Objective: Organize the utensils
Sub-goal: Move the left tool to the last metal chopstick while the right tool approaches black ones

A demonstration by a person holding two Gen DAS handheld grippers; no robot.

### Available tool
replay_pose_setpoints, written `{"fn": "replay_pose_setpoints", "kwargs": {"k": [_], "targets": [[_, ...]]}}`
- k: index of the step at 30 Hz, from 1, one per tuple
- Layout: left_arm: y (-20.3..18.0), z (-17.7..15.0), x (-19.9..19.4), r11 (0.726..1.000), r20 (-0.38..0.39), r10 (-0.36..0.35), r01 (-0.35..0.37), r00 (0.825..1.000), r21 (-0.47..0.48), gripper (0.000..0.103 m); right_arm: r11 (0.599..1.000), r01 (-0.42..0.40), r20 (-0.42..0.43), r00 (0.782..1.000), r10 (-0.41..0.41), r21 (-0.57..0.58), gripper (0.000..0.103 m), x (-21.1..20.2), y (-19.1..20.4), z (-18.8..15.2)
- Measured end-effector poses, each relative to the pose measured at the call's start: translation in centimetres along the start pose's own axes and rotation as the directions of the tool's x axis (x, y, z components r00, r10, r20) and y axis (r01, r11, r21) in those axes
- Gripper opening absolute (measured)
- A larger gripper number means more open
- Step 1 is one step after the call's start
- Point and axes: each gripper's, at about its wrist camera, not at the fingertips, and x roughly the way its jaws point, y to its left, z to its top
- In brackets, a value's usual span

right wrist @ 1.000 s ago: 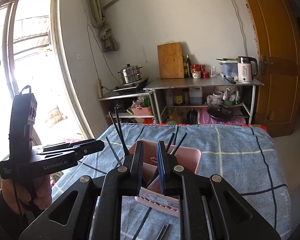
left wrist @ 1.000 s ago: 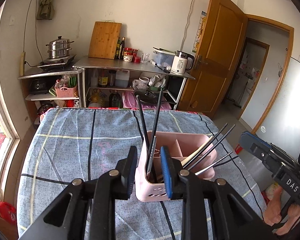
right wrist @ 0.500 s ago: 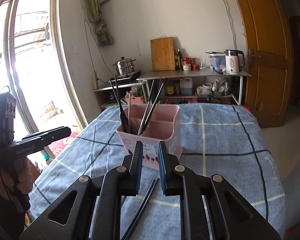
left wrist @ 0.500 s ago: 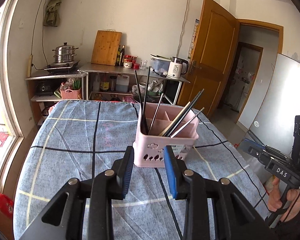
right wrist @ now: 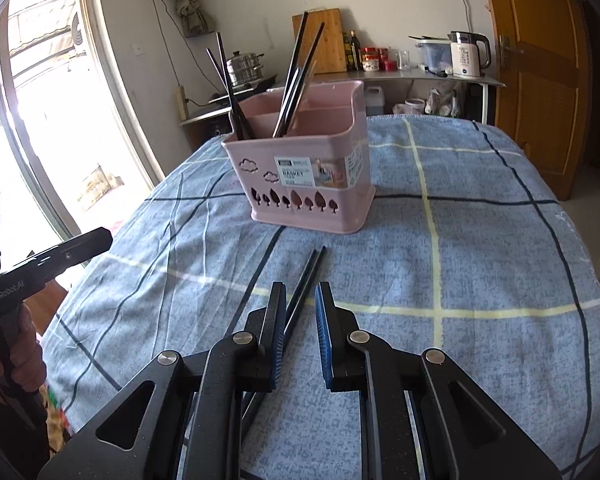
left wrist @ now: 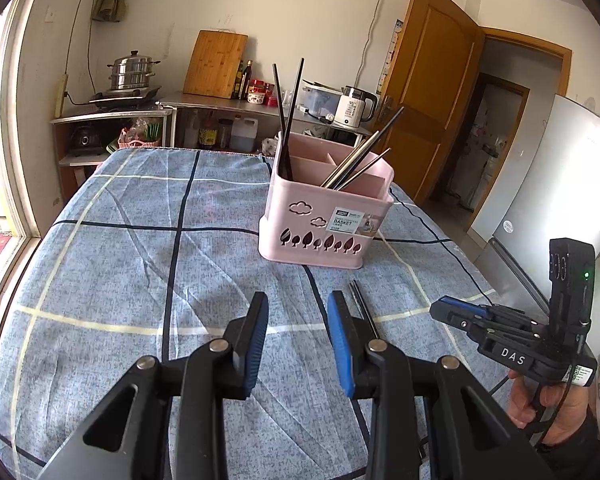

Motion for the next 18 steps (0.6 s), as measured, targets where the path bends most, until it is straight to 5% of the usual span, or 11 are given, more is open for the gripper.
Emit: {"fn": "replay_pose_setpoints", "kwargs": {"k": [18], "targets": [[0.5,-0.9,1.9,1.0,-0.046,-0.01,0.009,0.999,-0.023,0.032,1.0,0.031,-0.162,0.986,-0.03,0.001,0.015,6.2,0.8,-1.6]]}}
